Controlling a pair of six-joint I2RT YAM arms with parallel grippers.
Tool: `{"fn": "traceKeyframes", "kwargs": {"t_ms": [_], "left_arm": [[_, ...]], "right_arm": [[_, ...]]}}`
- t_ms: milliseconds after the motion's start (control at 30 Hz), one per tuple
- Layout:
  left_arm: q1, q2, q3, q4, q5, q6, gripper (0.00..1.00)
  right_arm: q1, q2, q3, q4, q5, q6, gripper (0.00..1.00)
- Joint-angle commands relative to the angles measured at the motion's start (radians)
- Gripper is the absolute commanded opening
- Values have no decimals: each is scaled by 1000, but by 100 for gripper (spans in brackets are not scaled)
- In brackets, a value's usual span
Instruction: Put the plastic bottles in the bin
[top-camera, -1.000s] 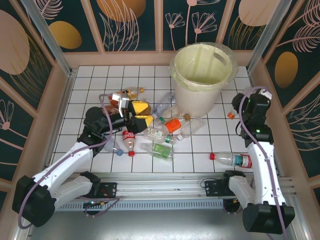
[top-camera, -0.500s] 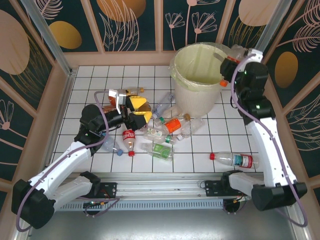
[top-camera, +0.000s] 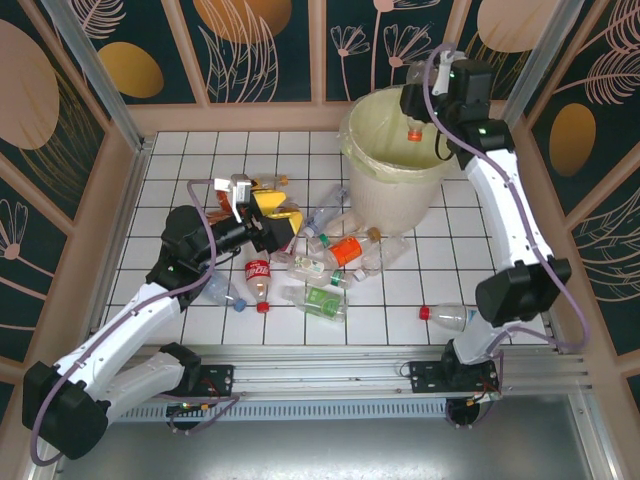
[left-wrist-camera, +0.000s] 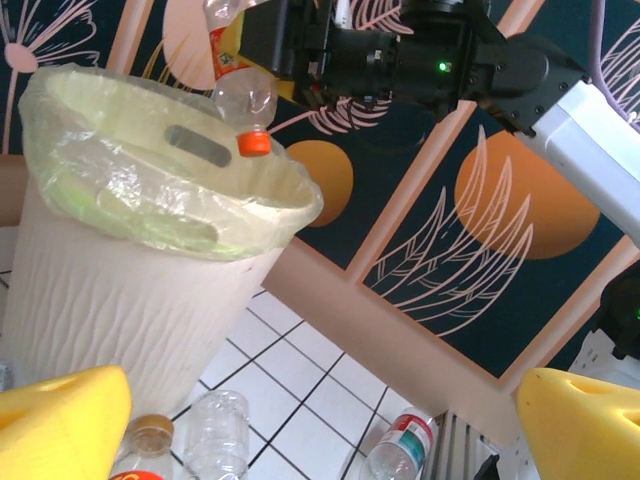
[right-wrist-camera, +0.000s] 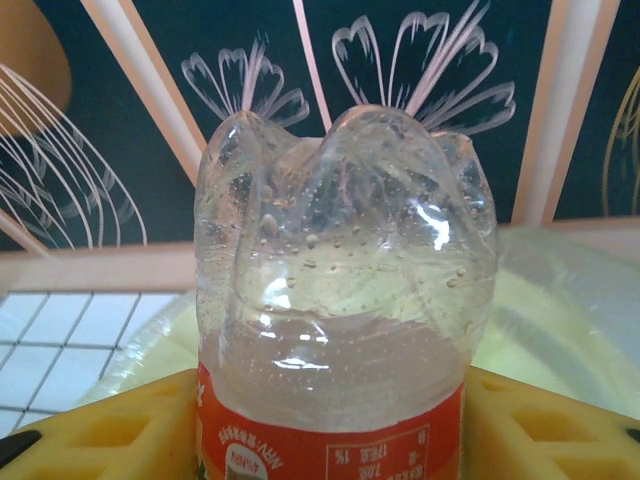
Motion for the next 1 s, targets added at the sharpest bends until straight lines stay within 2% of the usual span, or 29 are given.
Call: {"fn": "traceKeyframes", "kwargs": {"t_ms": [0,233,967], "left_arm": [[-6,-12,40,-66,-42,44,99],[-6,-11,32,-124,-64,67,99],[-6,26,27,-186,-67,101,99]], "right_arm": [[4,48,66,-134,-35,-17,58],[3,148,130,-244,-62,-26,58],[4,358,230,-391,-84,-22,62]]}}
